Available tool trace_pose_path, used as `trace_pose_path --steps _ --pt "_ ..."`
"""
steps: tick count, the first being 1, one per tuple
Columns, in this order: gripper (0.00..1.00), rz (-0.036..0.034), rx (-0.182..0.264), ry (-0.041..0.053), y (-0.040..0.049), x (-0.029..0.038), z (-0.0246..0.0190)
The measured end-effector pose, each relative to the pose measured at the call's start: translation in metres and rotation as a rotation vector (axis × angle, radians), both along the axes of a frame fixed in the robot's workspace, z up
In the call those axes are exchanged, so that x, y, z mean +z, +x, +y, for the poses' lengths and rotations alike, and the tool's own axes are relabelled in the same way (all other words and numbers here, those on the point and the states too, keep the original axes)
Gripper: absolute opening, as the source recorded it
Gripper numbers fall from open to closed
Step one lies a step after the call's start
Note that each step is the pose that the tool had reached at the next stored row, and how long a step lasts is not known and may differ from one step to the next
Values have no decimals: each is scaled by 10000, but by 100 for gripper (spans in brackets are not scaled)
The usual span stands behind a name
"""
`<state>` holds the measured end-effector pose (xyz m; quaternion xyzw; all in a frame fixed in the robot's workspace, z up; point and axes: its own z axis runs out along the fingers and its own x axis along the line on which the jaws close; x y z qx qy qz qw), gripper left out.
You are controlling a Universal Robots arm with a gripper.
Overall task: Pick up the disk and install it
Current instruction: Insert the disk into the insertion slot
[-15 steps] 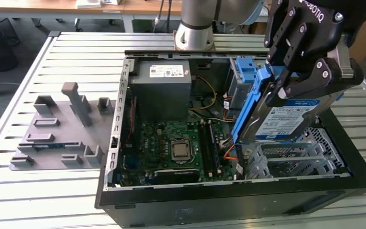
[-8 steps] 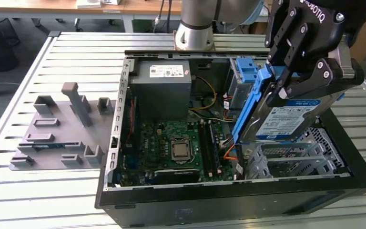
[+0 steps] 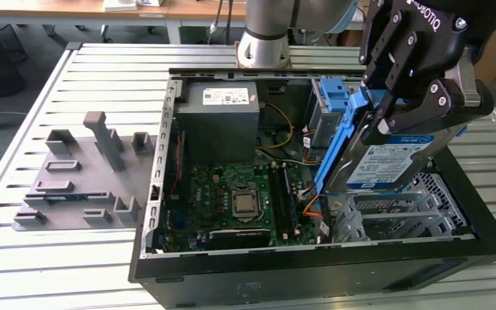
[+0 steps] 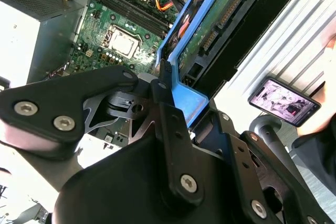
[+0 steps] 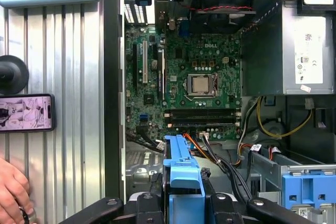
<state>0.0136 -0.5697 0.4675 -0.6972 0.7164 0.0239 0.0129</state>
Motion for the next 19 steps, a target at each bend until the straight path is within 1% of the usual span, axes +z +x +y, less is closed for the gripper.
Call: trace_pose_path --steps 5,8,14,19 --pt "36 0 0 0 0 -9 -21" --pt "36 0 0 0 29 -16 -27" --pt "36 -4 0 1 183 -42 -29" --pt "36 -82 -1 0 230 -83 -42"
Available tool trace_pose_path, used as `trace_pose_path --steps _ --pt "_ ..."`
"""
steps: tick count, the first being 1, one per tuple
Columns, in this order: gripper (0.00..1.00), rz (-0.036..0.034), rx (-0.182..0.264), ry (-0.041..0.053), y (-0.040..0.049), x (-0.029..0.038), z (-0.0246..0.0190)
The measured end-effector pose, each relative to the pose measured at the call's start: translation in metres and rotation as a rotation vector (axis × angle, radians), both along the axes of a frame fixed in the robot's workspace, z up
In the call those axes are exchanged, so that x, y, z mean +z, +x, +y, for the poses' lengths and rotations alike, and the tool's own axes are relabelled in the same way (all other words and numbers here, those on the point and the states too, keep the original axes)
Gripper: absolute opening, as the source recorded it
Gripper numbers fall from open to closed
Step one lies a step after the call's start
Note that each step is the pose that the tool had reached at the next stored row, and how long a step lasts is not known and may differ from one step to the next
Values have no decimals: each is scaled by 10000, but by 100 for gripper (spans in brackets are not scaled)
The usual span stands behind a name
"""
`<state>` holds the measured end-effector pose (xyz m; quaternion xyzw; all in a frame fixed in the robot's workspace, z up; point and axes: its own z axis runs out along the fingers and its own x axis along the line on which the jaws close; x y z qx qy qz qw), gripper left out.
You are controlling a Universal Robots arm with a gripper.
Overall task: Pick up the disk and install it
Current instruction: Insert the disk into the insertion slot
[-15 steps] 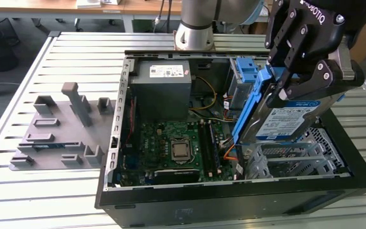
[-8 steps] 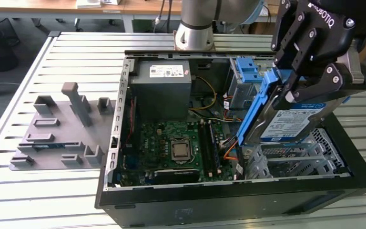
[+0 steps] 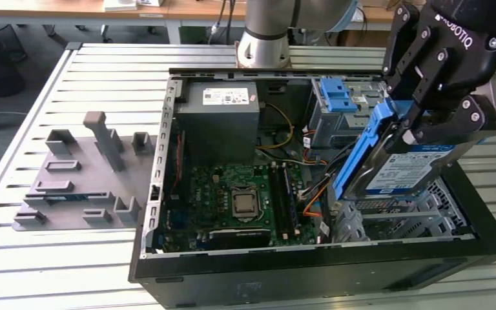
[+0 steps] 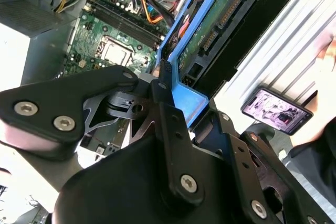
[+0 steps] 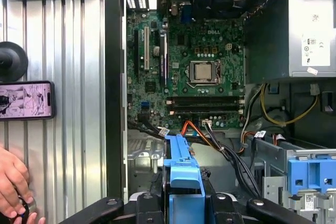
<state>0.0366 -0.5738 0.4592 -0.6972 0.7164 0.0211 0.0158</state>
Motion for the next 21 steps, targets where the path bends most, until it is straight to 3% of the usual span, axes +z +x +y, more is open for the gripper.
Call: trace_pose_path --steps 4,14,21 --pt "36 -39 1 -1 79 -35 -5" --pt "36 -55 1 -9 277 -116 -7" --pt "36 -55 0 -8 296 -122 -7"
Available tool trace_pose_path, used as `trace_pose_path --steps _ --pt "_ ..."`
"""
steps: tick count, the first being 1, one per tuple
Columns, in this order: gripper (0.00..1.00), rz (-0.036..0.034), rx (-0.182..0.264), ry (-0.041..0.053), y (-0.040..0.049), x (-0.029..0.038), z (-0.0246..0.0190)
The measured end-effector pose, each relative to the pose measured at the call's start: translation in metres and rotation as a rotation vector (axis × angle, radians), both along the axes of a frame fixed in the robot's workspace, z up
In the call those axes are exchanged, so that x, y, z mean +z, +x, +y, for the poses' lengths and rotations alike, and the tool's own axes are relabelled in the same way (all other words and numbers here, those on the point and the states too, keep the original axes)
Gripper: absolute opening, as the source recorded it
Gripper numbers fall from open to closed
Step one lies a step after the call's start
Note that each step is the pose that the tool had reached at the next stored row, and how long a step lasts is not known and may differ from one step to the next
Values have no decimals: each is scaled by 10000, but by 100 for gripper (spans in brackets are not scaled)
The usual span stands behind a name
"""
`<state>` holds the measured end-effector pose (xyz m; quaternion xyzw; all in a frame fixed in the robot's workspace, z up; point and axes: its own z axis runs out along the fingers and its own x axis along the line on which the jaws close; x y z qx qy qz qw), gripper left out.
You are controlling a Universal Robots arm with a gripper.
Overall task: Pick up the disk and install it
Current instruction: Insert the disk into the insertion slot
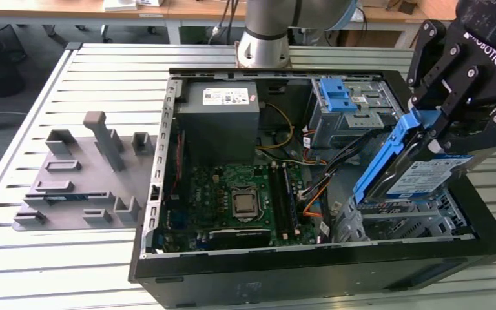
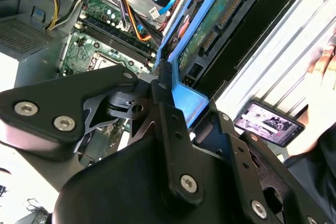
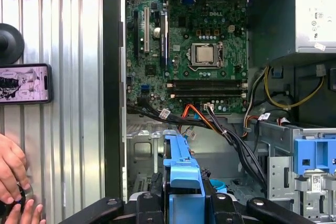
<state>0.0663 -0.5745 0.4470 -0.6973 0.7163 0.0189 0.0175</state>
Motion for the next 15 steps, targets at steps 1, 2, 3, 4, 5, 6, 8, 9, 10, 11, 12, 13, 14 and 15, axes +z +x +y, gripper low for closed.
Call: trace_pose_path --steps 1,2,3,4,5,6,8,9,10,11,12,13,14,15 --pt "36 0 0 0 0 0 0" --pt "36 0 0 0 0 0 0" --pt "36 0 0 0 1 0 0" --pt "36 0 0 0 1 -1 0" --pt "36 0 0 0 1 -1 0" --pt "36 0 0 0 1 -1 0" --pt "36 0 0 0 2 -1 0" --pt "36 0 0 1 2 -2 0" --pt "36 0 1 2 5 -3 0" --pt "36 0 2 1 23 -3 -1" --pt "36 1 2 2 34 -3 -1" --pt "36 1 0 2 35 -3 0" --pt "36 2 0 1 36 -3 0" --pt "36 2 -1 1 36 -2 0"
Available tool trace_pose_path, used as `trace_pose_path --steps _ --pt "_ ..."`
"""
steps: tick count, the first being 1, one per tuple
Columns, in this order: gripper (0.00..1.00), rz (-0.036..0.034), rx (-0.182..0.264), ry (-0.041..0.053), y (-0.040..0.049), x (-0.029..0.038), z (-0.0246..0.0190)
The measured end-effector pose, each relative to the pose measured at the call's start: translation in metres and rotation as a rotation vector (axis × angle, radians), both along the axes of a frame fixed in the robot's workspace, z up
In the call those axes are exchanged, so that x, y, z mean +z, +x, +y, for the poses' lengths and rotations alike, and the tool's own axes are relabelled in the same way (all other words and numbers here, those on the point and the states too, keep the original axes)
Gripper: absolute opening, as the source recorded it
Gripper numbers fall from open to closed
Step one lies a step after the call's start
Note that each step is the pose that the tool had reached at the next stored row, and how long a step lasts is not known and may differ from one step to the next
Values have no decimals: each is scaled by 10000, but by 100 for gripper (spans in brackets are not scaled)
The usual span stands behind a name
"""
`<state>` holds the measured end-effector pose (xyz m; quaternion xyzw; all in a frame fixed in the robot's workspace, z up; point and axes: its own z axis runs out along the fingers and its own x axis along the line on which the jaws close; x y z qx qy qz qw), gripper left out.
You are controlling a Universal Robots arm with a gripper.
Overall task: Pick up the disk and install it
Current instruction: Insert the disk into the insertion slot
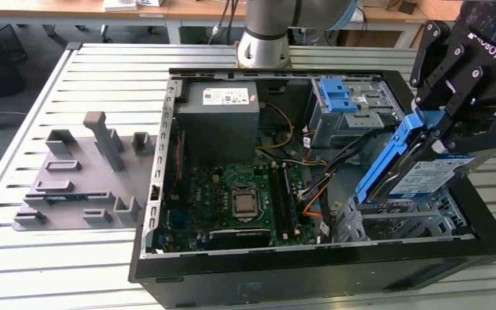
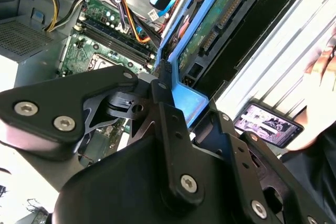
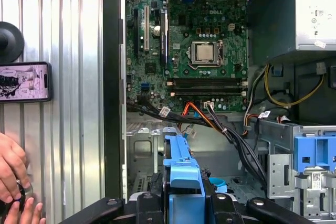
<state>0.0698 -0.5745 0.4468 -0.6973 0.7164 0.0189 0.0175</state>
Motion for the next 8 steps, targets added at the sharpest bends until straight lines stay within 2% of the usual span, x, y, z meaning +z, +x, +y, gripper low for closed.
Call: trace_pose_path --steps 8 --pt "36 0 -1 0 -10 -1 0"
